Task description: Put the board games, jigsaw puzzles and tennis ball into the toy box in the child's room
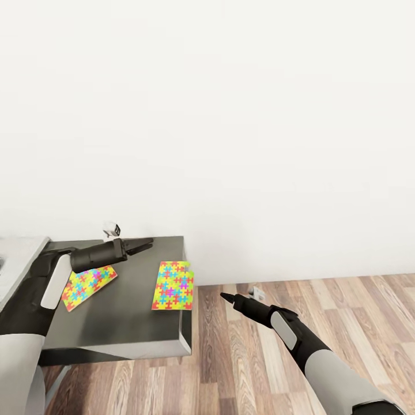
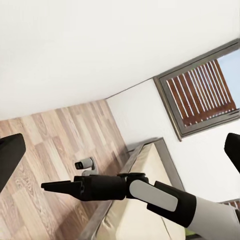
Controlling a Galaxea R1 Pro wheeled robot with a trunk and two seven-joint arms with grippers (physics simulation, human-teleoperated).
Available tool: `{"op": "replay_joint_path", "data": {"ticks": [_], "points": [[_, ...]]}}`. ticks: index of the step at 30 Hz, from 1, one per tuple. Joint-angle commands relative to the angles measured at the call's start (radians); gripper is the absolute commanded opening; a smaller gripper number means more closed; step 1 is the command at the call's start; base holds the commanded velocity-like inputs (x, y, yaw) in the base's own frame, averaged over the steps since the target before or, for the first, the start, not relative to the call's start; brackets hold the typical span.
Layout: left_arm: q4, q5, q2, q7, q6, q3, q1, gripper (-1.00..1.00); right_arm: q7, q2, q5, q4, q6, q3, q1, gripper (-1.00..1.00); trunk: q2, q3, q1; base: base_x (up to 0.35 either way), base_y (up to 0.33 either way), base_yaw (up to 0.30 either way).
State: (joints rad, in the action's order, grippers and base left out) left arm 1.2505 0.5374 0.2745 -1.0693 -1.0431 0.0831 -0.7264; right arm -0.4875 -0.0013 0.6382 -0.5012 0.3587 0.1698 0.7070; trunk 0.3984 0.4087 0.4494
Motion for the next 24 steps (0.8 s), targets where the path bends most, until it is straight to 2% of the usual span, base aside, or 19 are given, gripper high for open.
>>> {"op": "replay_joint_path", "data": {"ticks": [1, 10, 20, 24], "points": [[0.000, -0.002, 0.000, -0.003, -0.004, -0.001, -0.001, 1.00, 0.000, 0.000, 0.005, 0.000, 0.005, 0.001, 0.001, 1.00, 0.002, 0.000, 0.001, -0.008, 0.000, 0.081], [0.001, -0.002, 0.000, -0.003, -0.004, -0.005, -0.001, 1.00, 0.000, 0.000, 0.005, 0.000, 0.006, 0.001, 0.000, 1.00, 0.002, -0.015, 0.001, -0.023, 0.000, 0.089], [0.001, -0.002, -0.001, -0.003, -0.004, -0.005, -0.001, 1.00, 0.000, 0.000, 0.005, 0.000, 0.006, 0.002, 0.001, 1.00, 0.002, -0.031, 0.001, -0.186, 0.000, 0.093], [0.002, -0.003, -0.001, -0.003, -0.004, -0.021, -0.001, 1.00, 0.001, 0.000, 0.005, 0.000, 0.006, 0.001, 0.000, 1.00, 0.002, -0.038, 0.001, -0.044, 0.000, 0.093]]}}
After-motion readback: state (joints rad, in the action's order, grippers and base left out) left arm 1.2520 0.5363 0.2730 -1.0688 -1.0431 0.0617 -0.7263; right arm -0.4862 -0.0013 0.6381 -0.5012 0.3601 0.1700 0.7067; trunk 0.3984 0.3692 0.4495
